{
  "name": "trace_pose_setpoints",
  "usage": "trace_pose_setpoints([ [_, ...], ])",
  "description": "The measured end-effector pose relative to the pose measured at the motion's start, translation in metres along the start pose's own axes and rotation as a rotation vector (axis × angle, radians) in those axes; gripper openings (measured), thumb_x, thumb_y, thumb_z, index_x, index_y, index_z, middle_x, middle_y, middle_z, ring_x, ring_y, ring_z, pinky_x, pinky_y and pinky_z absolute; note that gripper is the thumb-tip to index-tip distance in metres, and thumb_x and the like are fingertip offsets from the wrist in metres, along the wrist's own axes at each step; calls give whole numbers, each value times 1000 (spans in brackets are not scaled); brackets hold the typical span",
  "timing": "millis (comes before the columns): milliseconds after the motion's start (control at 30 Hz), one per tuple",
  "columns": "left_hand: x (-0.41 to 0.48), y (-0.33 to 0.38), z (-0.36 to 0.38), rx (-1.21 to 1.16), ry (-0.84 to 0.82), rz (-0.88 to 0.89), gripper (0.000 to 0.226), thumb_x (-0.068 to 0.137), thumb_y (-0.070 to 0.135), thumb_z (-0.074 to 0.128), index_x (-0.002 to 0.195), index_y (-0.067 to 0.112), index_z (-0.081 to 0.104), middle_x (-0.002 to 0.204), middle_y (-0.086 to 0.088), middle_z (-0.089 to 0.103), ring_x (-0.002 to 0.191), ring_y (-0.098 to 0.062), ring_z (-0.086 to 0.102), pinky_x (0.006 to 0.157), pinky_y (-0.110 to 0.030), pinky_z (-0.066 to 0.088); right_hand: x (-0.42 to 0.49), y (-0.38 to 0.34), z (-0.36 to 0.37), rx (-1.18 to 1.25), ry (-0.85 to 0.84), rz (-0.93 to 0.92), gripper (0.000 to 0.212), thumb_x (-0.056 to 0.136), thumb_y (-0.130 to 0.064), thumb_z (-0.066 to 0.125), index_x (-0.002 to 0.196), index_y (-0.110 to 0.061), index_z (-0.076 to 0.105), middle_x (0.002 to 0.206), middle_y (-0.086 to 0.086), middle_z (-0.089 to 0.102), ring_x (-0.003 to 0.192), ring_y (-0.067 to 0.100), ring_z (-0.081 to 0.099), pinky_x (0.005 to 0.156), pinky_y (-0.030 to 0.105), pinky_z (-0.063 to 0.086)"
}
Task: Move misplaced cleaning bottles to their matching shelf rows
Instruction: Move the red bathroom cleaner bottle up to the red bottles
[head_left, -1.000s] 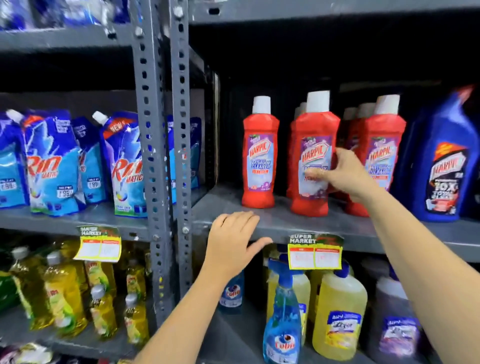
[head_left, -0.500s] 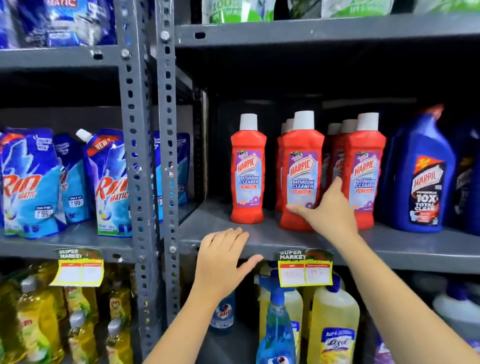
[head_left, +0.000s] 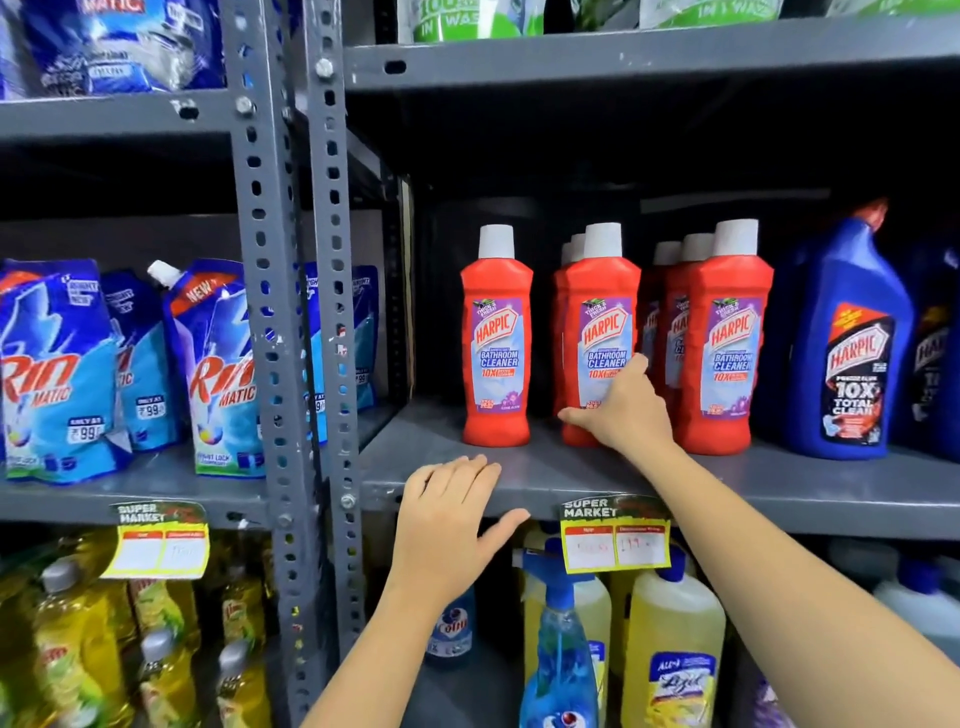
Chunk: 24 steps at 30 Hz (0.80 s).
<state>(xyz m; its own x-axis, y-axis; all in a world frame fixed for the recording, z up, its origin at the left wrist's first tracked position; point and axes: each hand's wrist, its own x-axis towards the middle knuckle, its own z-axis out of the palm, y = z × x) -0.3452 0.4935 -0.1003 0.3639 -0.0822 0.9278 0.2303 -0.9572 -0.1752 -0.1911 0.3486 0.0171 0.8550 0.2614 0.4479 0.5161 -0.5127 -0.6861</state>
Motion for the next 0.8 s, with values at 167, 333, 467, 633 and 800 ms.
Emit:
trace_pose_setpoints([
  [167,0,-1,0,-3,3,1,52,92,56,51,111,12,71,113,-4,70,106,-22,64,93,-36,40,3,5,2,-16,35,-17,84,59,-46,90,106,-13,29,122,14,62,111,41,61,83,42,46],
  [333,0,0,0,-10,3,-5,53,92,57,51,111,12,71,113,-4,70,106,-21,63,93,-35,39,3,8,1,-35,57,-54,83,58,-50,89,101,-15,27,120,14,63,109,43,61,82,42,46],
  [467,0,1,-1,-15,1,-11,52,91,57,52,111,12,71,113,-3,70,107,-21,62,93,-35,39,2,8,1,-51,70,-67,84,58,-52,88,101,-15,27,120,14,63,107,43,62,82,42,47],
  [633,0,1,-2,-18,-3,-8,52,92,57,51,111,12,71,113,-3,70,107,-21,62,93,-36,40,0,8,3,-65,92,-50,84,58,-54,87,104,-14,29,119,14,64,107,42,62,79,41,46],
  [800,0,2,-3,-30,-61,-30,53,93,57,49,113,12,69,116,-4,69,109,-23,61,94,-38,40,-2,9,4,-60,95,-21,88,59,-54,87,113,-11,33,120,14,63,108,43,61,79,41,46],
])
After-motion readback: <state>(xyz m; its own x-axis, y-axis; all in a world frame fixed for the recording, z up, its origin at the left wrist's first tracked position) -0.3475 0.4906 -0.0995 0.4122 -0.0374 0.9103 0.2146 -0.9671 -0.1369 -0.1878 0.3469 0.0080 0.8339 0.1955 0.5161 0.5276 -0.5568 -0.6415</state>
